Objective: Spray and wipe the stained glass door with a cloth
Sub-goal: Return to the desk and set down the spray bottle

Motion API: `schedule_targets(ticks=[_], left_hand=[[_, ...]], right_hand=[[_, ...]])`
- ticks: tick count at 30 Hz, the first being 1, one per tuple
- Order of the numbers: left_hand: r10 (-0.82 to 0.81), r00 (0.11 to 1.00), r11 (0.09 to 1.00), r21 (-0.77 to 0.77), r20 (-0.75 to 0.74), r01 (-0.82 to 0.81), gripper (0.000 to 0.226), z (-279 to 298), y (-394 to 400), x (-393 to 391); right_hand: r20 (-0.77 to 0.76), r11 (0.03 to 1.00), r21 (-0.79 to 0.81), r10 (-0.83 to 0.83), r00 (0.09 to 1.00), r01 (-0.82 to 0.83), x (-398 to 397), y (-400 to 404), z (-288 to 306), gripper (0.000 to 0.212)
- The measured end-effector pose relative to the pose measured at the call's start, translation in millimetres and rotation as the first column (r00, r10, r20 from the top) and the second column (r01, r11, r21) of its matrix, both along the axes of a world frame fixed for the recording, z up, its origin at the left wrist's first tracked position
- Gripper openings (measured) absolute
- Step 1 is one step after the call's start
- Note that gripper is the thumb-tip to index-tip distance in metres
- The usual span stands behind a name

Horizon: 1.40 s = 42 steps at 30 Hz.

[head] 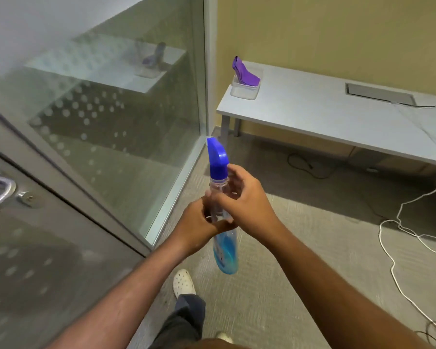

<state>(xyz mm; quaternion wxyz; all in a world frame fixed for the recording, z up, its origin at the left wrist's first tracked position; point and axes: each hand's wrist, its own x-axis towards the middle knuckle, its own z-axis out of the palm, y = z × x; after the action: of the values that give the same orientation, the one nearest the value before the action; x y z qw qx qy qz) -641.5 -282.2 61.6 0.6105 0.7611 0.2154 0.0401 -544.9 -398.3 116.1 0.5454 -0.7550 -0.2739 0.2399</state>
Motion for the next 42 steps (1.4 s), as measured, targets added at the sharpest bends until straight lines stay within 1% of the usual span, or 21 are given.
schedule_targets(ticks=[2, 6, 8, 10, 17, 21, 23, 24, 27, 29, 32, 36, 39, 42], left_hand=[[-0.012, 1.000, 1.000, -0.028, -0.026, 0.011, 0.043, -6.4, 15.6, 20.2], [-0.014, 0.999, 0.998, -0.066, -0.040, 0.012, 0.039, -12.0, 49.8, 73.2], [-0.017, 0.998, 0.997, -0.070, -0.054, 0.014, 0.035, -11.6, 69.1, 104.2], [-0.036, 0.997, 0.997, -0.073, -0.068, 0.031, 0.036, -8.4, 87.0, 132.5], [-0.109, 0.988, 0.991, -0.095, -0.109, 0.099, 0.051, 4.1, 144.9, 227.5], [-0.085, 0.991, 0.991, -0.115, -0.102, 0.073, 0.047, -7.0, 159.6, 271.0], [-0.061, 0.989, 0.989, -0.139, -0.133, 0.042, 0.044, -20.3, 165.6, 295.2], [-0.036, 0.986, 0.987, -0.161, -0.165, 0.009, 0.042, -27.2, 167.3, 307.9], [0.092, 0.960, 0.971, -0.191, -0.263, -0.145, 0.029, -46.1, 167.6, 344.7], [0.160, 0.944, 0.958, -0.185, -0.290, -0.219, 0.023, -53.3, 169.9, 370.4], [0.198, 0.945, 0.938, -0.231, -0.260, -0.260, 0.023, -50.7, 179.4, 408.4], [0.209, 0.952, 0.949, -0.190, -0.222, -0.253, 0.031, -35.8, 190.7, 469.6], [0.225, 0.959, 0.950, -0.180, -0.171, -0.255, 0.037, -30.1, 198.7, 512.4], [0.229, 0.962, 0.946, -0.199, -0.148, -0.256, 0.042, -26.5, 203.6, 545.5]], right_hand=[[0.007, 0.999, -0.051, -0.013, 1.000, 0.014, 21.9, 10.7, -8.8, 0.055], [0.040, 0.992, -0.110, -0.054, 0.998, 0.058, 73.5, 42.7, -20.8, 0.040], [0.055, 0.989, -0.128, -0.069, 0.996, 0.076, 100.0, 62.4, -21.1, 0.038], [0.055, 0.985, -0.145, -0.085, 0.995, 0.092, 126.0, 79.5, -16.6, 0.035], [0.097, 0.976, -0.121, -0.172, 0.980, 0.183, 208.1, 131.9, -17.9, 0.023], [0.136, 0.972, -0.113, -0.190, 0.972, 0.205, 249.1, 151.4, -28.2, 0.026], [0.129, 0.975, -0.128, -0.167, 0.978, 0.183, 273.0, 161.6, -37.1, 0.029], [0.113, 0.974, -0.160, -0.142, 0.983, 0.159, 286.0, 167.3, -41.9, 0.029], [0.076, 0.963, -0.267, -0.015, 0.997, 0.035, 330.6, 184.9, -54.9, 0.027], [0.072, 0.962, -0.271, 0.055, 0.996, -0.034, 364.1, 194.3, -58.2, 0.029], [0.073, 0.957, -0.272, 0.129, 0.989, -0.104, 411.3, 202.7, -56.8, 0.034], [0.070, 0.961, -0.246, 0.147, 0.987, -0.125, 478.0, 211.6, -52.8, 0.026], [0.065, 0.966, -0.224, 0.145, 0.987, -0.127, 523.2, 221.4, -52.4, 0.039], [0.059, 0.970, -0.212, 0.132, 0.989, -0.117, 556.4, 226.9, -52.3, 0.041]])
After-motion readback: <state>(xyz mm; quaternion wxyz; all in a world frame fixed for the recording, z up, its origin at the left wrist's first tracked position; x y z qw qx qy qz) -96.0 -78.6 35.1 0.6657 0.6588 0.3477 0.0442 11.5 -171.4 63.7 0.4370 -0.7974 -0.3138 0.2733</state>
